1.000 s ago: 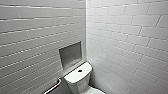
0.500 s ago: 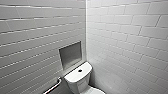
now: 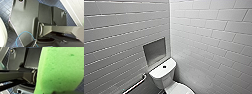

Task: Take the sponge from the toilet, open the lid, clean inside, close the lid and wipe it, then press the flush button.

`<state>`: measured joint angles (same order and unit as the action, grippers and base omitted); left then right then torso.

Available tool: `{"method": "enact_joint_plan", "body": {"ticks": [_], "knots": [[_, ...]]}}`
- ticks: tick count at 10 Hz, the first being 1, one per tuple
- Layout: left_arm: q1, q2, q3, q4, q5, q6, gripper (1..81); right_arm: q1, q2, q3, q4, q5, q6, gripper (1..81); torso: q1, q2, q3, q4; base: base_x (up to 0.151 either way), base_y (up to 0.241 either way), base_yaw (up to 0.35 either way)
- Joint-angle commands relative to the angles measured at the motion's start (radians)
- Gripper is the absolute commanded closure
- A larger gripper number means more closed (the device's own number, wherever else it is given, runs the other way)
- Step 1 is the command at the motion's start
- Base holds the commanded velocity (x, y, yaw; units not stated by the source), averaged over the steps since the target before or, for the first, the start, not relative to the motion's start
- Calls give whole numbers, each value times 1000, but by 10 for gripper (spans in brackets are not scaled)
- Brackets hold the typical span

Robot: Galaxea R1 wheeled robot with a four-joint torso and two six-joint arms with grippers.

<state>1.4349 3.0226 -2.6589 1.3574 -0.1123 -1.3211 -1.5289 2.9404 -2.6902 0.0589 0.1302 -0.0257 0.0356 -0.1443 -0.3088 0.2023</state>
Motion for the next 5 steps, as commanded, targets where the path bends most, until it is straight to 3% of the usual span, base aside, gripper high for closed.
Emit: {"method": "enact_joint_plan", "body": {"ticks": [1,2,3,4,5], "knots": [[-32,1,4,2,33,3,10,23,-10,-6,9,-58,-6,811,4,-7,166,0,0,0,0],[-32,0,2,-6,33,-3,10,23,-7,-6,4,-58,-6,811,-9,15,104,0,0,0,0],[-32,0,-6,-11,31,-7,10,23,-4,-6,4,-58,-6,811,-14,23,113,0,0,0,0],[-32,4,-9,-12,31,-9,10,25,-1,-6,2,-58,-6,811,-17,31,52,0,0,0,0],[-32,9,-9,-15,31,-10,10,26,2,-6,4,-60,-6,811,-21,33,80,0,0,0,0]]}}
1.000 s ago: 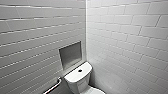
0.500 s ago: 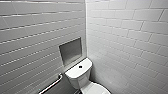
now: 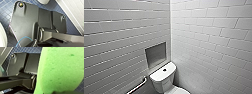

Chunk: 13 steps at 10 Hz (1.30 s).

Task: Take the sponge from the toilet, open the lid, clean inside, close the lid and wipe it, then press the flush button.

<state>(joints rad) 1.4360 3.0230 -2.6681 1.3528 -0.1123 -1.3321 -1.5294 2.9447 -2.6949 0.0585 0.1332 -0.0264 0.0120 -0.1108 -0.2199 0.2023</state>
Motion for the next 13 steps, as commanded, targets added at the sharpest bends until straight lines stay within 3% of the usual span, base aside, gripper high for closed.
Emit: {"method": "enact_joint_plan", "body": {"ticks": [1,13], "knots": [[-33,10,0,-30,31,-9,10,27,-2,-2,6,-63,-6,811,0,0,-1,0,0,0,0],[-38,4,0,-34,31,-7,10,25,15,-5,6,-63,-6,811,-2,0,6,0,0,0,0]]}}
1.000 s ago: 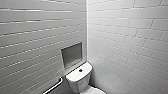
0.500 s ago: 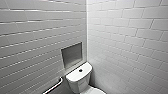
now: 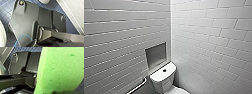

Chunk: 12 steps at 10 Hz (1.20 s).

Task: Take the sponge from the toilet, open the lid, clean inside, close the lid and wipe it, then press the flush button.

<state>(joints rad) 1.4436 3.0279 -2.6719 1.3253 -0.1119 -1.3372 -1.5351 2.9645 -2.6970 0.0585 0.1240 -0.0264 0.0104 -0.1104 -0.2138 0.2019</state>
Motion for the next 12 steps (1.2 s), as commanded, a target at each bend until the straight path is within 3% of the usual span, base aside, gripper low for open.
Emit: {"method": "enact_joint_plan", "body": {"ticks": [1,12], "knots": [[-45,-3,4,-8,29,-2,10,31,-5,-3,6,-53,-6,811,0,0,0,0,0,0,0],[-45,-6,4,-8,20,-2,10,29,-5,-3,6,-53,-6,811,-2,0,0,0,84,0,0]]}}
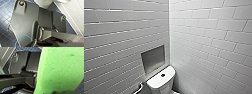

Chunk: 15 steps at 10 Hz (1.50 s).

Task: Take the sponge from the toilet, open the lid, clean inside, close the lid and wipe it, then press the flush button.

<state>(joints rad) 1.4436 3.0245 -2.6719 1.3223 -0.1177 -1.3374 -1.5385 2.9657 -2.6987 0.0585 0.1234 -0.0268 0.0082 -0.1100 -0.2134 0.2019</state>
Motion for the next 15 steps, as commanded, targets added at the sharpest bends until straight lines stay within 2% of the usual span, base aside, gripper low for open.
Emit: {"method": "enact_joint_plan", "body": {"ticks": [1,3,5,6,7,8,9,11,13,15], "knots": [[-45,-2,4,-5,27,-2,10,33,-5,-1,6,-53,-5,811,0,0,0,0,105,0,0],[-45,-2,4,-5,27,-2,10,34,-5,-1,6,-53,-5,811,0,0,0,0,103,0,0],[-45,-16,9,-3,21,-2,10,33,-6,-1,3,-53,-8,811,1,0,0,0,0,0,0],[-47,-30,13,-3,-12,-2,10,30,-9,-1,-2,-54,-10,811,2,1,0,0,0,0,0],[-48,-53,15,-3,-96,-3,10,30,-11,4,-3,-54,-10,811,1,1,0,0,0,0,0],[-67,-91,13,-5,-210,-5,10,28,-9,7,-6,-54,-10,811,1,1,0,0,0,0,0],[-96,-128,15,-3,-274,-29,10,25,-11,13,-6,-54,-12,811,0,1,0,0,0,0,0],[-162,-185,29,11,-347,-84,10,11,-46,69,-5,-41,-12,811,0,1,0,0,0,0,0],[-223,-246,99,15,-369,-132,10,-1,-130,209,4,-36,-8,811,0,1,0,0,0,0,0],[-283,-310,202,14,-347,-162,10,-7,-173,277,9,-19,-8,811,0,1,0,0,0,0,0]]}}
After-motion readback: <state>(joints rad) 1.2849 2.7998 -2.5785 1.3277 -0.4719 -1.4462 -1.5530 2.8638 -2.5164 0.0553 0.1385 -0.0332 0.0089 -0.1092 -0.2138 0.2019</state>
